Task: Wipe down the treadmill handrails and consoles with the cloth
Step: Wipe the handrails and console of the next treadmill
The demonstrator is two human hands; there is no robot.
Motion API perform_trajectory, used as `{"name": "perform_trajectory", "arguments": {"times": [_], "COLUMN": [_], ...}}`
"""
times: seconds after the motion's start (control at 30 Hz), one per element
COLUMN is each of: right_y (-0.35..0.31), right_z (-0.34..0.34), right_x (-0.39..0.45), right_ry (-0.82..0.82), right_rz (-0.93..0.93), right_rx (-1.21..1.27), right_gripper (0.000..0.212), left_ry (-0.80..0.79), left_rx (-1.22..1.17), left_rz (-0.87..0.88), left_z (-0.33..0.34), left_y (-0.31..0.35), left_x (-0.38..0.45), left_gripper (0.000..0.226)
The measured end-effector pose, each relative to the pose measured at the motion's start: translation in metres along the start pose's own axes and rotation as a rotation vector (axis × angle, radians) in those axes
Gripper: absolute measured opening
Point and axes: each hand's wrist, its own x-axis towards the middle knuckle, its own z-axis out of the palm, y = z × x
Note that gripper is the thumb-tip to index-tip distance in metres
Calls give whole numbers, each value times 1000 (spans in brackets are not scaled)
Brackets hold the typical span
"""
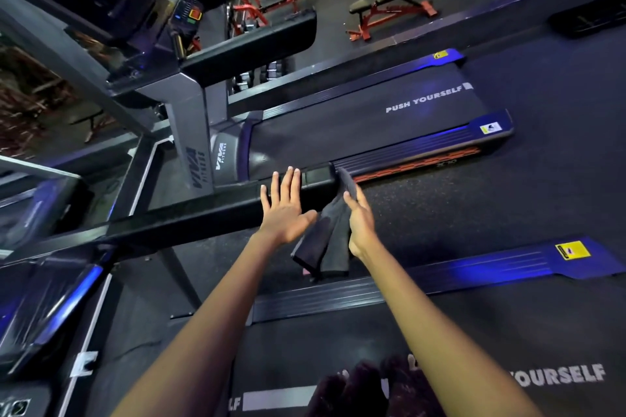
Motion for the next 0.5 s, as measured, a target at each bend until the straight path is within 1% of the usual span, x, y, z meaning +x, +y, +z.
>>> {"name": "perform_trajectory", "arguments": {"times": [0.07,0.23,0.37,0.5], "right_y": [11,7,-12,-38], "right_z": [3,9,5,8], "right_x": [0,-1,-4,-11], "right_ry": [3,20,-6,2], "right_rz": [76,65,-22,-162], "right_rx": [-7,3,-72,-278], "right_gripper": [39,39,43,42], "left_ry": [-9,-24,-29,-30], "left_rx": [-11,-94,-152,-173], "left_rz": [-1,-1,7,19], "left_z": [-1,-5,-7,-6], "left_y": [0,0,-2,-4], "left_x": [0,0,1,0], "left_gripper": [83,79,72,70]}}
